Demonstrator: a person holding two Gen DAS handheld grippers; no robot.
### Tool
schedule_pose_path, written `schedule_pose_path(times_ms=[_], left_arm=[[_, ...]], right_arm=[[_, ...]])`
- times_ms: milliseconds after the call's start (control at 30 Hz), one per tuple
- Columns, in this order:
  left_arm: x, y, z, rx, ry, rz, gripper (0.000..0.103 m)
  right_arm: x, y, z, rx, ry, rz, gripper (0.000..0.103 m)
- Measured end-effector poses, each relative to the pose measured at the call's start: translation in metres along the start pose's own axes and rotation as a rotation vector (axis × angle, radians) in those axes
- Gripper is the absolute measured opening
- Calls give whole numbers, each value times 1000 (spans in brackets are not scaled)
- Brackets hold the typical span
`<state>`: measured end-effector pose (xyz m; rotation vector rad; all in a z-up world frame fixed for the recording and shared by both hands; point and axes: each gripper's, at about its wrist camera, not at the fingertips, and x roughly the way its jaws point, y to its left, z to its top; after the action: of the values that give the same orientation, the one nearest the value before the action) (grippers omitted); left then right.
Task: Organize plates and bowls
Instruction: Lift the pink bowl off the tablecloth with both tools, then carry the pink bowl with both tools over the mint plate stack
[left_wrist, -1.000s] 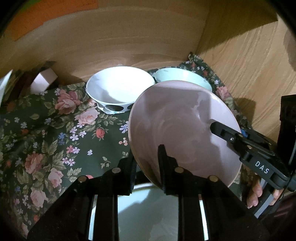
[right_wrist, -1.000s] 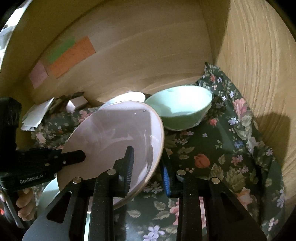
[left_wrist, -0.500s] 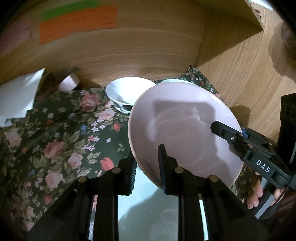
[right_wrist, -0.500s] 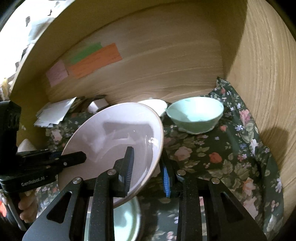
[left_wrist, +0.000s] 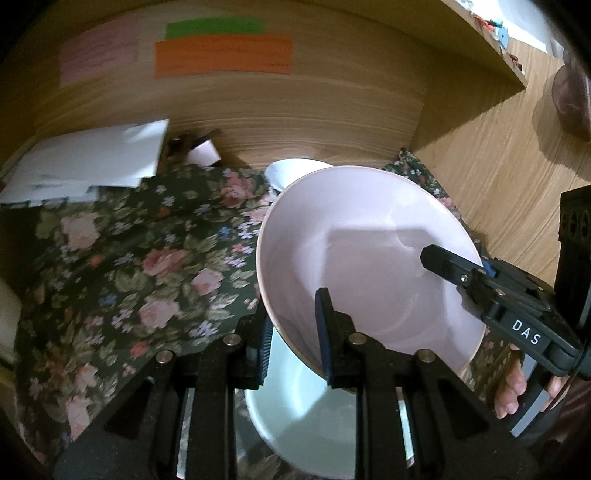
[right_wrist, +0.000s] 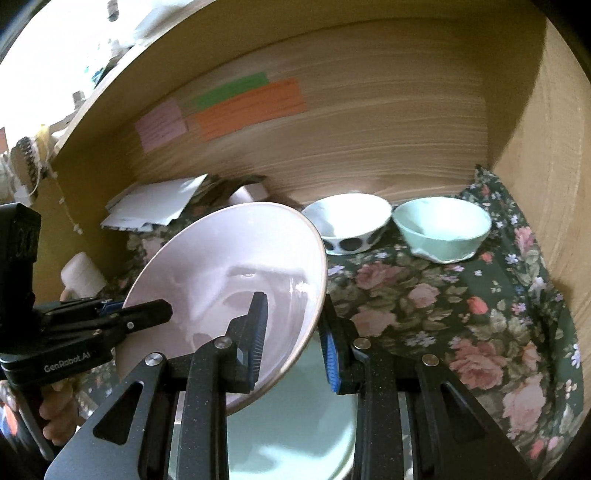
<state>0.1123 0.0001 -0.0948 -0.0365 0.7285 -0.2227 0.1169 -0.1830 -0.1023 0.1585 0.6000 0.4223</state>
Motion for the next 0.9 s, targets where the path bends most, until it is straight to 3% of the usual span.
schedule_pose_path(times_ms=[433, 900], left_arm=[[-37, 43, -41, -73, -25, 60, 22], [-56, 97, -71, -170, -10, 112, 22]], right_arm=[[12, 53, -15, -59, 31, 82, 25], [44, 105, -31, -133, 126, 146, 25]])
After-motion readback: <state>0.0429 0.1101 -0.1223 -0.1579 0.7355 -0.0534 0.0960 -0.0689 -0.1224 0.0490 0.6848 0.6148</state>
